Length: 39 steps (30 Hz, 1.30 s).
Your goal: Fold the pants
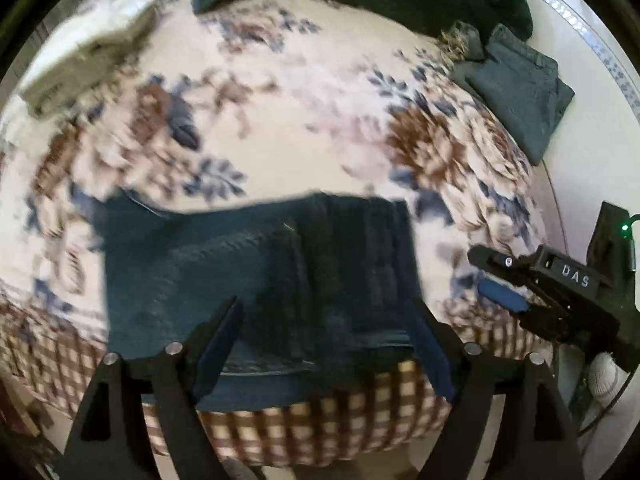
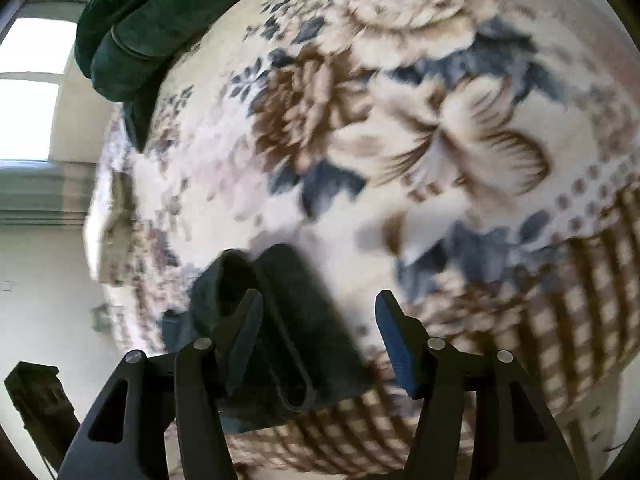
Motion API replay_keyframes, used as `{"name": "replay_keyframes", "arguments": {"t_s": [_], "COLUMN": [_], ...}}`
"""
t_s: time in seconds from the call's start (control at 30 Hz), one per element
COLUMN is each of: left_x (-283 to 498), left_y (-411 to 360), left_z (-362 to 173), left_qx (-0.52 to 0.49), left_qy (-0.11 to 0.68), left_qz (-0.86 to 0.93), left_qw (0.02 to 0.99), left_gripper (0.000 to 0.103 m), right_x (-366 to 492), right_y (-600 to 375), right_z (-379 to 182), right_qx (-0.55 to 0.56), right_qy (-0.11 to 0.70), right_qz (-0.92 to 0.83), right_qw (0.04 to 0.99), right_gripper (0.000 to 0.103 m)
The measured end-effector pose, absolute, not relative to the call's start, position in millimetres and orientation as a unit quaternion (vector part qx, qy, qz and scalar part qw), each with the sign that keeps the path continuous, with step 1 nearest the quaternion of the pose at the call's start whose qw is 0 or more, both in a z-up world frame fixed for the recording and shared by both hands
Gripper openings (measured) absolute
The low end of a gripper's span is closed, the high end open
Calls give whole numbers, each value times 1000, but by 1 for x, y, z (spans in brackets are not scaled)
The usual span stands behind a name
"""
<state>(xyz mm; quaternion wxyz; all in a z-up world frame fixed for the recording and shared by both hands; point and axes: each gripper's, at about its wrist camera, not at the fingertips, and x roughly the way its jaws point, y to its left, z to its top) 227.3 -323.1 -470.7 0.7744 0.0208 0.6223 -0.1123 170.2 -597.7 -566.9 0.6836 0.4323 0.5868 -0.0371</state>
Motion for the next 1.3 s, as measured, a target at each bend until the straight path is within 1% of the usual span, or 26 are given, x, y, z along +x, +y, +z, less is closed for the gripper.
{"name": "replay_keyframes", "arguments": {"t_s": [0.13,0.23,0.33,0.37,0.4,0.43,0.47,0.5,0.57,0.7,0.9,1.0,1.13,1.2,1.23,1.3], "left_x": [243,252,251,250,248,247,246,244,240,236,239,241,253,265,271,289], "left_y": [-304,-280,-257,-251,-245,-241,-239,-234,-229,-224,-222,-213,-198,-186,-183,-175], "left_z": [-487,-511,-525,-528,-532,-535,-536,-539,-539,-537,-533,-532,-534,-537,-538,-541], "left_qx": [87,100,113,119,123,128,133,137,134,127,111,83,31,9,-1,-37], "left_qy": [624,648,659,660,663,664,664,666,669,666,666,669,674,676,676,676], "left_qz": [-54,-22,8,15,21,26,30,33,35,34,22,22,18,24,25,27], "left_qw": [774,755,744,741,738,736,735,732,731,734,737,738,738,737,737,736], "left_gripper": [81,81,81,81,81,81,81,81,81,81,81,81,81,81,81,81], "right_x": [185,196,198,198,198,198,198,198,199,197,187,177,171,171,174,174], "right_y": [-569,-534,-508,-503,-498,-492,-488,-483,-477,-489,-518,-543,-562,-569,-572,-581], "right_z": [-584,-609,-623,-622,-619,-616,-613,-609,-600,-581,-555,-553,-560,-577,-585,-593], "right_qx": [437,425,412,399,386,376,366,356,343,368,359,365,329,347,359,378], "right_qy": [612,646,652,650,647,641,637,634,628,603,585,584,597,621,633,641], "right_qz": [17,59,66,60,57,59,56,51,41,33,9,-11,-26,-14,-5,-9], "right_qw": [659,632,633,643,655,666,676,685,697,707,728,725,731,703,685,668], "right_gripper": [61,61,63,59,41,29,23,19,16,10,10,10,10,19,20,38]}}
